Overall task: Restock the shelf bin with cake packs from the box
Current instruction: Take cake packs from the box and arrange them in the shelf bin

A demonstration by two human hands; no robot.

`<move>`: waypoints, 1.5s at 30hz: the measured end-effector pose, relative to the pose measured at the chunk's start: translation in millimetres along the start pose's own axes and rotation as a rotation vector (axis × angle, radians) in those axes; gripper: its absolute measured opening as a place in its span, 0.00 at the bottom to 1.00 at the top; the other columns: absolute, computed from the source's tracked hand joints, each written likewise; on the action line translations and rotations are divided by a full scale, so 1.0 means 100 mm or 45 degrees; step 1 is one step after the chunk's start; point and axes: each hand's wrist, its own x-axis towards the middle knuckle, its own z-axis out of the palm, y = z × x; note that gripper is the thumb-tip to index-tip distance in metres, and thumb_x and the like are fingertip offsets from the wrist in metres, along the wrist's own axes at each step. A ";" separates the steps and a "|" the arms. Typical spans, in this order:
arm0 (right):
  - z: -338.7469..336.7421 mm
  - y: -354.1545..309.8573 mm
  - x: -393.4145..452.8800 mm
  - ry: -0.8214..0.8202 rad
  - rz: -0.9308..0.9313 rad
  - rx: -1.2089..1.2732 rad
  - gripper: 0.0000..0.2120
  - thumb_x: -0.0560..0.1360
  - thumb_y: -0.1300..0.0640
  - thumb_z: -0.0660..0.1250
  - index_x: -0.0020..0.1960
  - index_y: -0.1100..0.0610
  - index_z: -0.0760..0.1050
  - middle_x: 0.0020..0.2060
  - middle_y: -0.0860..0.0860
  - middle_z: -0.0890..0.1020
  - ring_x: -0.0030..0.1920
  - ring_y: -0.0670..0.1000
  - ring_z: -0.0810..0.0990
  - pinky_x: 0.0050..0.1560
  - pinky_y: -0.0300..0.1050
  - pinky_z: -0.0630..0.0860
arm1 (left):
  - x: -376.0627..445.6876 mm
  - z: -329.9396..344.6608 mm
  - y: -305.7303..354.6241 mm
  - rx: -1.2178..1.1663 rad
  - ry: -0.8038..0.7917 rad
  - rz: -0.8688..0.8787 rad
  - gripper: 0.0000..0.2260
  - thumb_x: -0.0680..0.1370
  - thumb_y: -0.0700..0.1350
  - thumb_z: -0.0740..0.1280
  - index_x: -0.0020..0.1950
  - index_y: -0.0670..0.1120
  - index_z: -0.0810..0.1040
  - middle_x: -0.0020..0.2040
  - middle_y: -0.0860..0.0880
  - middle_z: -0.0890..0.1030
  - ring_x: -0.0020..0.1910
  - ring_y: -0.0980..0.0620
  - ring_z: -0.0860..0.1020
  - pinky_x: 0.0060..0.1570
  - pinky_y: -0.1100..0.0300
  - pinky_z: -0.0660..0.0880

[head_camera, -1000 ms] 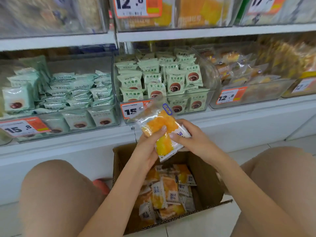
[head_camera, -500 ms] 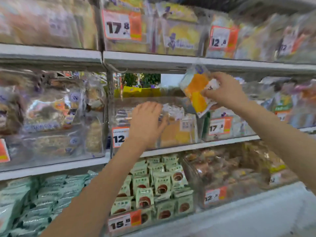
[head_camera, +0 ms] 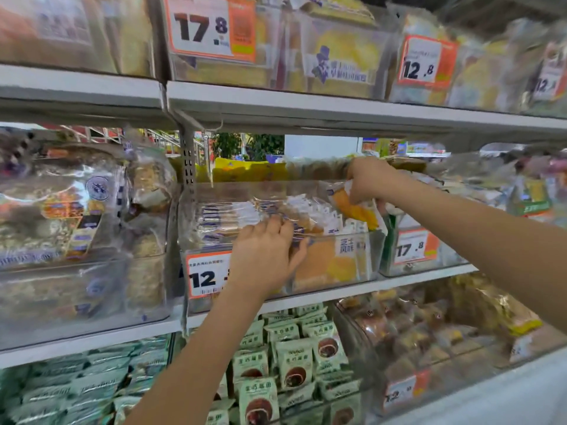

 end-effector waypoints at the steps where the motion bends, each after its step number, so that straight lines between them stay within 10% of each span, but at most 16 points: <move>1: 0.01 0.00 0.05 0.014 0.001 0.035 0.10 0.71 0.65 0.69 0.47 0.61 0.68 0.41 0.56 0.73 0.27 0.51 0.72 0.24 0.40 0.68 | 0.00 -0.01 0.00 -0.018 -0.017 -0.015 0.22 0.77 0.59 0.54 0.43 0.45 0.81 0.42 0.48 0.83 0.35 0.48 0.80 0.33 0.60 0.72; 14: 0.17 0.07 0.09 -0.376 0.201 0.114 0.26 0.74 0.52 0.71 0.63 0.66 0.69 0.56 0.61 0.76 0.43 0.60 0.82 0.38 0.54 0.82 | -0.03 -0.02 0.01 -0.042 -0.004 -0.022 0.22 0.77 0.58 0.53 0.44 0.45 0.81 0.42 0.47 0.83 0.35 0.48 0.80 0.34 0.60 0.72; 17: 0.18 -0.03 0.09 -0.175 0.025 -0.156 0.15 0.78 0.51 0.64 0.51 0.65 0.73 0.43 0.56 0.78 0.37 0.53 0.77 0.32 0.44 0.74 | -0.02 -0.02 0.00 -0.032 -0.002 -0.022 0.22 0.77 0.58 0.54 0.44 0.46 0.81 0.42 0.48 0.83 0.35 0.48 0.80 0.34 0.60 0.72; 19: 0.27 -0.05 0.16 -0.082 -0.126 -0.162 0.17 0.81 0.52 0.58 0.62 0.64 0.72 0.52 0.58 0.79 0.50 0.56 0.79 0.45 0.46 0.75 | -0.02 -0.02 0.01 -0.036 -0.009 -0.022 0.22 0.77 0.58 0.54 0.43 0.46 0.81 0.41 0.48 0.83 0.34 0.48 0.80 0.34 0.60 0.72; 23: 0.51 0.00 0.25 -0.396 -0.154 -0.172 0.31 0.81 0.41 0.45 0.77 0.60 0.52 0.75 0.58 0.59 0.73 0.59 0.61 0.71 0.51 0.61 | -0.02 -0.02 0.00 -0.048 0.009 -0.021 0.22 0.77 0.58 0.54 0.43 0.45 0.81 0.41 0.48 0.82 0.34 0.48 0.80 0.34 0.60 0.71; 31: 0.48 0.00 0.23 -0.825 0.043 0.345 0.43 0.70 0.25 0.37 0.78 0.49 0.44 0.77 0.53 0.49 0.77 0.56 0.48 0.74 0.60 0.48 | -0.03 -0.02 0.00 -0.083 -0.033 -0.029 0.22 0.77 0.57 0.53 0.42 0.45 0.81 0.41 0.47 0.82 0.34 0.48 0.80 0.34 0.60 0.71; 40: 0.47 0.00 0.21 -0.688 -0.016 0.430 0.43 0.70 0.25 0.35 0.78 0.48 0.46 0.77 0.54 0.49 0.76 0.59 0.49 0.73 0.63 0.51 | -0.01 -0.11 0.01 -0.072 -0.192 -0.028 0.21 0.79 0.58 0.55 0.44 0.45 0.79 0.42 0.47 0.81 0.35 0.47 0.79 0.34 0.59 0.64; 45: 0.54 -0.01 0.04 -0.331 -0.086 0.445 0.37 0.78 0.34 0.39 0.74 0.57 0.61 0.72 0.59 0.65 0.71 0.59 0.65 0.68 0.55 0.62 | 0.01 -0.25 0.07 -0.101 -0.393 -0.091 0.22 0.82 0.58 0.50 0.60 0.44 0.75 0.60 0.43 0.77 0.55 0.44 0.77 0.48 0.54 0.68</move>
